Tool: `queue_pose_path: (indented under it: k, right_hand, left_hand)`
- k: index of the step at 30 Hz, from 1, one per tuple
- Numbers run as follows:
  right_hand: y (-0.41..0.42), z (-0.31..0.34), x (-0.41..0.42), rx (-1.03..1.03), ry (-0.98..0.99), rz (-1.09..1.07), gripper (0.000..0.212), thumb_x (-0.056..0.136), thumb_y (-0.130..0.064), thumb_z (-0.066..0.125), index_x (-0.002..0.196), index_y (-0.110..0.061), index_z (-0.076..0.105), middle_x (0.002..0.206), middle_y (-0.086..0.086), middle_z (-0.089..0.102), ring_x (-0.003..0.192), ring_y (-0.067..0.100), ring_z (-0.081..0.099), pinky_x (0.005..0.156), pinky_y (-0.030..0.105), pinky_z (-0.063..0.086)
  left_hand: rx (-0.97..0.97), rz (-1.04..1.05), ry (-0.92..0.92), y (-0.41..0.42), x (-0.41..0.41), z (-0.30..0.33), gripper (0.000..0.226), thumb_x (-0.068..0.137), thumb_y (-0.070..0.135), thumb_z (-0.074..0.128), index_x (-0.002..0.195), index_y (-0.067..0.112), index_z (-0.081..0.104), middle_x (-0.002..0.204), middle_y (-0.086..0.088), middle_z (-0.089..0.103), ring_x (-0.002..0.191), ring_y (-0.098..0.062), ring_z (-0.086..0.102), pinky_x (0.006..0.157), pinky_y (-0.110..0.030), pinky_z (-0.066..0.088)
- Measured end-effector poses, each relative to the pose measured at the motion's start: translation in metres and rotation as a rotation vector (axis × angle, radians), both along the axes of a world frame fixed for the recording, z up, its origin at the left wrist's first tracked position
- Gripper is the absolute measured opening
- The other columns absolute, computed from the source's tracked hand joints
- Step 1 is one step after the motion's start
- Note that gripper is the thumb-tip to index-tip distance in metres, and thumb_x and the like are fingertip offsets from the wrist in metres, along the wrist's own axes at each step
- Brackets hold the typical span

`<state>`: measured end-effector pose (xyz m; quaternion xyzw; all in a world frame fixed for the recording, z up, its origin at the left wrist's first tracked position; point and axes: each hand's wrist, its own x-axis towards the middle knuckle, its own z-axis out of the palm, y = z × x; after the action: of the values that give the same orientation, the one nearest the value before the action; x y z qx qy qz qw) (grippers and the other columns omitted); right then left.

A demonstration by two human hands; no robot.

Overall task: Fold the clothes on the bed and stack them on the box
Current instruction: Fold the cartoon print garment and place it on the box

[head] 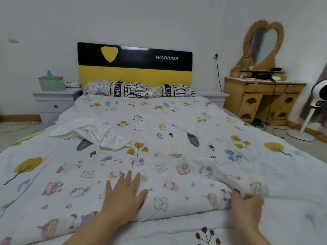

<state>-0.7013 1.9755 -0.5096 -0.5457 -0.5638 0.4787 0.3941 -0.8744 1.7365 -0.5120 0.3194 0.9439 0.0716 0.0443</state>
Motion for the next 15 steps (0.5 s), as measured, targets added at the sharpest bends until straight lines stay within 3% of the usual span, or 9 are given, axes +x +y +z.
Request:
queue_pose_path:
  k: [3, 4, 6, 7, 8, 9, 11, 13, 15]
  right_hand:
    - [0.0, -0.002, 0.003, -0.463, 0.233, 0.046, 0.022, 0.088, -0.013, 0.062, 0.086, 0.008, 0.056, 0.072, 0.017, 0.058, 0.063, 0.029, 0.057, 0.051, 0.032, 0.051]
    - [0.001, 0.001, 0.001, -0.568, 0.319, 0.071, 0.018, 0.089, -0.012, 0.062, 0.087, 0.005, 0.055, 0.074, 0.017, 0.057, 0.063, 0.027, 0.056, 0.046, 0.03, 0.053]
    - [0.003, 0.007, -0.005, -0.67, 0.387, 0.124, 0.013, 0.088, -0.012, 0.063, 0.09, -0.002, 0.054, 0.08, 0.015, 0.056, 0.066, 0.025, 0.054, 0.042, 0.027, 0.052]
    - [0.004, 0.01, -0.008, -0.684, 0.362, 0.157, 0.013, 0.088, -0.014, 0.064, 0.089, -0.005, 0.055, 0.079, 0.013, 0.055, 0.065, 0.023, 0.051, 0.039, 0.024, 0.05]
    - [0.004, 0.012, -0.012, -0.686, 0.336, 0.185, 0.013, 0.087, -0.014, 0.066, 0.09, -0.005, 0.056, 0.078, 0.013, 0.055, 0.064, 0.021, 0.05, 0.035, 0.021, 0.048]
    - [0.005, 0.013, -0.016, -0.674, 0.337, 0.196, 0.016, 0.086, -0.012, 0.066, 0.095, -0.005, 0.056, 0.079, 0.013, 0.056, 0.064, 0.022, 0.05, 0.034, 0.021, 0.047]
    - [0.002, 0.018, -0.026, -0.592, 0.375, 0.178, 0.029, 0.084, -0.007, 0.067, 0.11, -0.004, 0.054, 0.091, 0.016, 0.061, 0.07, 0.025, 0.056, 0.043, 0.027, 0.053]
    - [-0.008, 0.028, -0.037, -0.428, 0.369, 0.12, 0.032, 0.083, -0.007, 0.065, 0.113, -0.002, 0.054, 0.103, 0.013, 0.062, 0.081, 0.028, 0.058, 0.067, 0.033, 0.052]
    - [-0.026, 0.044, -0.047, -0.203, 0.301, 0.12, 0.017, 0.084, -0.008, 0.06, 0.1, -0.004, 0.057, 0.091, 0.008, 0.061, 0.078, 0.026, 0.057, 0.074, 0.032, 0.045]
  left_hand:
    - [-0.03, -0.075, -0.03, 0.006, 0.015, -0.013, 0.126, 0.039, 0.081, -0.04, 0.149, 0.034, -0.002, 0.153, 0.01, -0.017, 0.145, -0.015, -0.009, 0.114, -0.046, -0.008]
    - [-0.051, -0.081, -0.003, 0.005, 0.016, -0.021, 0.122, 0.045, 0.079, -0.04, 0.149, 0.035, 0.006, 0.151, 0.009, -0.012, 0.145, -0.015, 0.001, 0.115, -0.043, -0.004]
    - [-0.107, -0.047, 0.039, 0.004, 0.022, -0.024, 0.092, 0.08, 0.07, -0.02, 0.137, 0.037, 0.044, 0.147, 0.003, 0.027, 0.132, -0.017, 0.042, 0.112, -0.039, 0.005]
    - [-0.108, -0.04, 0.058, 0.005, 0.025, -0.021, 0.084, 0.087, 0.065, -0.014, 0.13, 0.037, 0.054, 0.142, 0.001, 0.04, 0.125, -0.019, 0.052, 0.11, -0.039, 0.002]
    - [-0.138, -0.056, 0.014, 0.003, 0.025, -0.019, 0.091, 0.082, 0.068, -0.02, 0.136, 0.038, 0.046, 0.148, 0.001, 0.033, 0.132, -0.023, 0.044, 0.108, -0.038, -0.008]
    - [-0.072, -0.082, 0.029, 0.004, 0.02, -0.026, 0.107, 0.065, 0.074, -0.034, 0.146, 0.038, 0.026, 0.153, 0.004, 0.008, 0.143, -0.023, 0.022, 0.106, -0.037, -0.018]
    - [-0.053, -0.088, -0.066, 0.005, 0.018, -0.026, 0.122, 0.04, 0.075, -0.043, 0.149, 0.034, -0.004, 0.145, 0.014, -0.024, 0.145, -0.016, -0.012, 0.11, -0.041, -0.02]
    - [-0.022, -0.075, -0.122, 0.004, 0.017, -0.02, 0.097, 0.066, 0.078, -0.021, 0.15, 0.033, -0.002, 0.152, 0.013, -0.02, 0.145, -0.015, -0.014, 0.115, -0.044, -0.013]
    - [0.115, -0.032, -0.241, 0.001, 0.016, -0.01, 0.063, 0.095, 0.058, 0.015, 0.151, 0.028, 0.008, 0.158, 0.009, 0.008, 0.146, -0.013, -0.005, 0.116, -0.04, -0.011]
